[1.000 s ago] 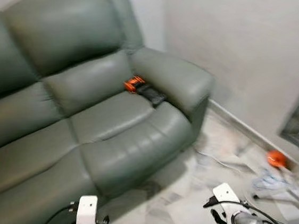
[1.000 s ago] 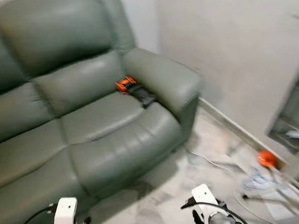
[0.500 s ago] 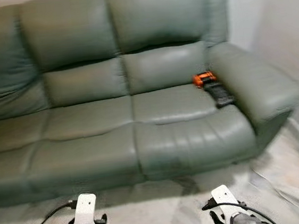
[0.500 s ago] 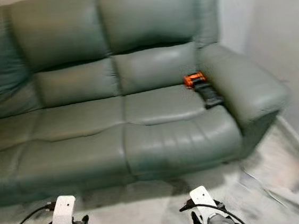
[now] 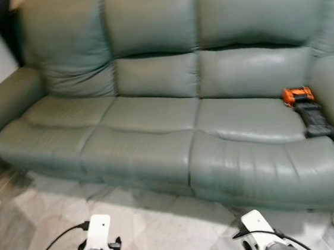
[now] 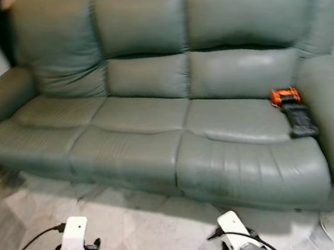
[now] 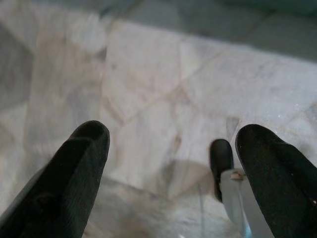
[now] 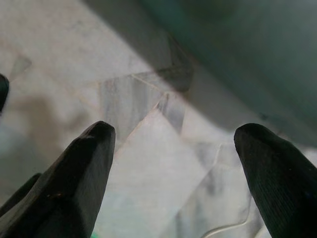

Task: Move the pillow to the sofa

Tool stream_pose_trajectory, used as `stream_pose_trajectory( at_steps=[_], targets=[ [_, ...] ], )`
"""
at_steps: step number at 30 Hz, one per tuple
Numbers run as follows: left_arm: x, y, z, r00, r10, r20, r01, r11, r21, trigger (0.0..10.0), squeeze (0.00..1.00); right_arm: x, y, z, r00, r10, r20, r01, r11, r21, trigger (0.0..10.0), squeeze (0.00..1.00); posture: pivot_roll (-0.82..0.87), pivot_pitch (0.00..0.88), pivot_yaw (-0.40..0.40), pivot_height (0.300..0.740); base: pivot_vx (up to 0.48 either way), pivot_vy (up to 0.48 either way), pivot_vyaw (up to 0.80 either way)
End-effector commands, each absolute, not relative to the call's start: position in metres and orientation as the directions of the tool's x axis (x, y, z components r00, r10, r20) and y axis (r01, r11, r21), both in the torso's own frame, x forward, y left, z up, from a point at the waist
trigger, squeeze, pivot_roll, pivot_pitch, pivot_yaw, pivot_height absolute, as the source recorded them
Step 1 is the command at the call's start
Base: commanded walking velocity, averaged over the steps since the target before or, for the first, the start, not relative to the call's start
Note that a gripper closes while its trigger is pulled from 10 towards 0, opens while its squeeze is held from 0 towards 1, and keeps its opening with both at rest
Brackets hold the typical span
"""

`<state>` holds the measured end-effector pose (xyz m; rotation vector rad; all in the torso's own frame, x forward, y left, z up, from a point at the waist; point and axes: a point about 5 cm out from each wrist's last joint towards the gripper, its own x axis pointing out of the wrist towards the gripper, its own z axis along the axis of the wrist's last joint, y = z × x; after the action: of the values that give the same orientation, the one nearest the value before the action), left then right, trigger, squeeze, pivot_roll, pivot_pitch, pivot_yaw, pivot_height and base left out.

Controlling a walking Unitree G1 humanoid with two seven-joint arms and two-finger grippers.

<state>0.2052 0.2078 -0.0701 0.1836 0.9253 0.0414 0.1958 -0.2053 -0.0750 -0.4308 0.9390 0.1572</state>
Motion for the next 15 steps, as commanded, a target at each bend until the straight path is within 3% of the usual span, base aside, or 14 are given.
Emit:
stream_pose_trajectory(
  at_steps=[1,10,15],
  targets=[
    [0.2049,0.2149,-0.069,0.599,0.147,-0.787,0.029,0.978,0.205,10.0,0.0,0.1996,-0.1963,-0.0743,0.599,-0.032,-0.8,-0.326,0.903,-0.28,10.0,0.0,-0.01,0.036,0.035,0.74,0.0,0.0,0.8],
    [0.2132,0.2233,-0.0619,0.635,0.19,-0.749,-0.068,0.979,0.191,10.0,0.0,0.2002,-0.1964,-0.0739,0.601,-0.031,-0.799,-0.33,0.901,-0.283,10.0,0.0,-0.01,0.037,0.034,0.74,0.0,0.0,0.8],
    [0.2141,0.2157,-0.0633,0.629,0.125,-0.768,-0.008,0.988,0.154,10.0,0.0,0.1996,-0.1957,-0.0743,0.6,-0.03,-0.799,-0.333,0.899,-0.284,10.0,0.0,-0.01,0.034,0.035,0.74,0.0,0.0,0.8]
  ],
)
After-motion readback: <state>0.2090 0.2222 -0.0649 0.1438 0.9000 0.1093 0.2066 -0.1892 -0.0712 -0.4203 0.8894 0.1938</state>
